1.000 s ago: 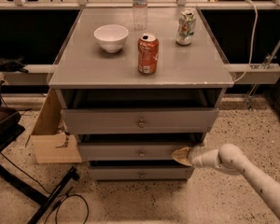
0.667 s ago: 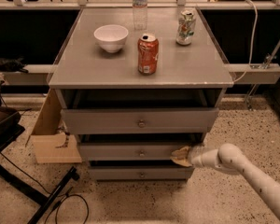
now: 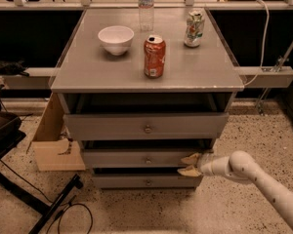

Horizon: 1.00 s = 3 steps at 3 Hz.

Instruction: Close middle drawer

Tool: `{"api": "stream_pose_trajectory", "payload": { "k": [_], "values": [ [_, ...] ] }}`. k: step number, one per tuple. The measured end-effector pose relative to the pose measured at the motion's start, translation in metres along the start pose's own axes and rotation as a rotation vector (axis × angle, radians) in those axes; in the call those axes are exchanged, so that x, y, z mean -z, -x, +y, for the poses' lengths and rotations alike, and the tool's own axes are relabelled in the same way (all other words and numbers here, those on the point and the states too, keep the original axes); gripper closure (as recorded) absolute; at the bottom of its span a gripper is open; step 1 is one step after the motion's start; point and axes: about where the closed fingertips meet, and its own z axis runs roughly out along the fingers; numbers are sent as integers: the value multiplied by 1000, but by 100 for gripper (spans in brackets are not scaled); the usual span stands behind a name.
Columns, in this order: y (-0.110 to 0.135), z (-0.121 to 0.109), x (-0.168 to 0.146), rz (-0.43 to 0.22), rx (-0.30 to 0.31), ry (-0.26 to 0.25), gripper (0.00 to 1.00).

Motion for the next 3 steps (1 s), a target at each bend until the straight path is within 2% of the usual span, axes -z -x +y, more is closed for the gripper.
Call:
{"api": "stream_pose_trajectory", "payload": {
  "k": [1,3],
  "values": [
    [0,0,0,0,0,0,100],
    [14,40,23,43,59,64,100]
  ]
}}
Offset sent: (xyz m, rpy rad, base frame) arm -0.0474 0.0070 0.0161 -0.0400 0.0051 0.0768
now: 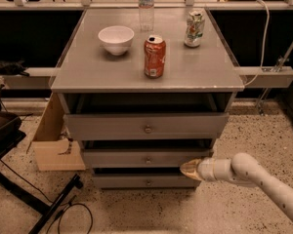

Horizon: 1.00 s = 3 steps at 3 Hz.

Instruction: Close middle drawer

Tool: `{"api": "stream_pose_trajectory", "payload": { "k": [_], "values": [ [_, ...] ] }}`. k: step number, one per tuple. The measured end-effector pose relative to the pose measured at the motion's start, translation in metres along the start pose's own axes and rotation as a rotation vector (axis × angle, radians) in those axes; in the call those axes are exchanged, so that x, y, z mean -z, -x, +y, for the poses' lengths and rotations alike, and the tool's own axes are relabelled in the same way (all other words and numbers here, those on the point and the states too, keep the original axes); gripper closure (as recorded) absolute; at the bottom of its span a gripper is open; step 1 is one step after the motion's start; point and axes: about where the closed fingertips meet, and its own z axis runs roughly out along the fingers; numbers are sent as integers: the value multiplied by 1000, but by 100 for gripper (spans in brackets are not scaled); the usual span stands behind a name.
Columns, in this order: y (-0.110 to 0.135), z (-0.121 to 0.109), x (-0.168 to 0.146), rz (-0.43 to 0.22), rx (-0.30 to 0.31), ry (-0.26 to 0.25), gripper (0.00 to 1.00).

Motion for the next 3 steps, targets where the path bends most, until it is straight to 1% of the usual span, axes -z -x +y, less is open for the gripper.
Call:
{"api": "stream_pose_trajectory", "payload": {
  "k": [1,2,3],
  "values": [
    [14,25,30,70,62,48,100],
    [32,50,77,170,122,81,100],
    [59,76,134,279,174,95,100]
  ]
}}
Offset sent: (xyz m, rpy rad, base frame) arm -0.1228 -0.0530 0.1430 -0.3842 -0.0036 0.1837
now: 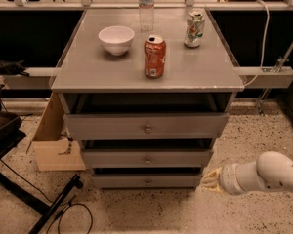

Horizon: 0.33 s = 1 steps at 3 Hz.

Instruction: Close middle drawer

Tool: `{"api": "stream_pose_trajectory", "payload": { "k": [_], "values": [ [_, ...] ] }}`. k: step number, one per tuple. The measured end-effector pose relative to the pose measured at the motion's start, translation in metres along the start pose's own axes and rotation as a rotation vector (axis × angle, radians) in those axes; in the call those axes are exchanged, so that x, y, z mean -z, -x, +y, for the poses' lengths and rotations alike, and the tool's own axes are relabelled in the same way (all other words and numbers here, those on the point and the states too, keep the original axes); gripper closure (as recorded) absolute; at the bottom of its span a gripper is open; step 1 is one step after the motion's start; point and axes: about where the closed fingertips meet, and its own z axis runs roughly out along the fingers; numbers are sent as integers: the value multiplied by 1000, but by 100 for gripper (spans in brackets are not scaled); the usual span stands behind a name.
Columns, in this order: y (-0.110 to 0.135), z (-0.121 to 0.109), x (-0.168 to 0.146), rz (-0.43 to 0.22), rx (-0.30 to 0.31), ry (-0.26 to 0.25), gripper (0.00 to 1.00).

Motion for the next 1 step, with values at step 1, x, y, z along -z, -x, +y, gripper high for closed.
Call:
{"api": "stream_pose_trajectory", "payload": {
  "k": [1],
  "values": [
    [18,26,61,100,13,-25,100]
  ]
}}
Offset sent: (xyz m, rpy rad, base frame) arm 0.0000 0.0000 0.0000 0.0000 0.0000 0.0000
